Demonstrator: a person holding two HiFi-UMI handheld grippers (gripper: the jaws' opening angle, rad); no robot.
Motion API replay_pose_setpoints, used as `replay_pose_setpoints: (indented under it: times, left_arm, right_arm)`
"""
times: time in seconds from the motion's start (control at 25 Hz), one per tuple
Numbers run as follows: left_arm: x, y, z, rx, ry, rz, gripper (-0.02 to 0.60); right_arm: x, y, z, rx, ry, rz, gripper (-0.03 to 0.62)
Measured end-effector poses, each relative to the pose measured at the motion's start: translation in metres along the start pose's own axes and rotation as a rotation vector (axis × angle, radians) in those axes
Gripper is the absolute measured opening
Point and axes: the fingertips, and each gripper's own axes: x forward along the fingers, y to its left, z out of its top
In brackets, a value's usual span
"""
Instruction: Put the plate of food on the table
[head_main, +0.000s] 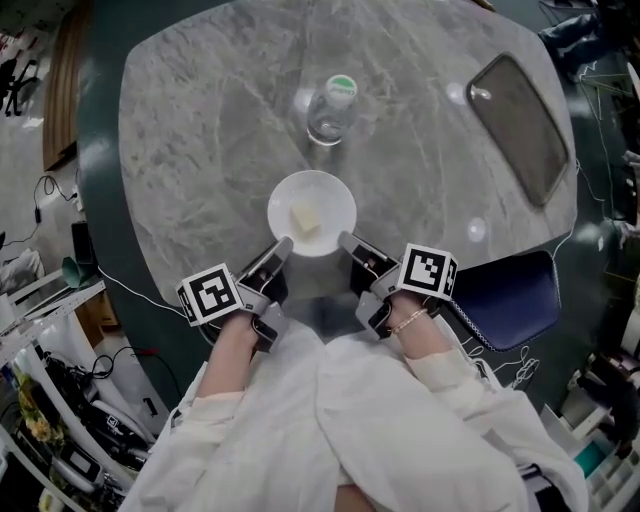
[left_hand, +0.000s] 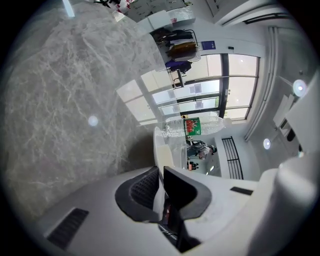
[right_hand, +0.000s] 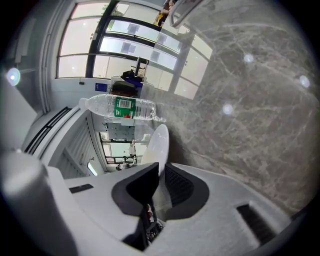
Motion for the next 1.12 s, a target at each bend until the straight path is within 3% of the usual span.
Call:
replay_pose_setpoints:
  times: [0.4, 0.6, 0.72, 0.8, 1.12]
  left_arm:
    - [0.010, 0.016, 0.010, -0.070, -0.026, 0.020, 0.025]
    - [0.017, 0.019, 0.025, 0.007, -0.021, 0.045, 0.025]
    - [0.019, 0.020, 0.024, 0.035, -0.016, 0.077, 0.025]
    - [0.019, 0.023, 0.024, 0.056, -0.007, 0.100, 0.025]
    - [0.018, 0.025, 0.029, 0.017, -0.033, 0.152, 0.026]
  right_arm:
    - [0.016, -0.007, 0.011, -0.049, 0.007, -0.036, 0.009]
    - [0.028, -0.009, 0.019, -0.035, -0.016, -0.090, 0.009]
    - [0.026, -0.005, 0.019, -0.035, -0.032, -0.079, 0.013]
    - [0.028, -0.003, 0.019, -0.025, -0.029, -0.063, 0.058]
    - [0.027, 0.003, 0.022, -0.002, -0.036, -0.051, 0.096]
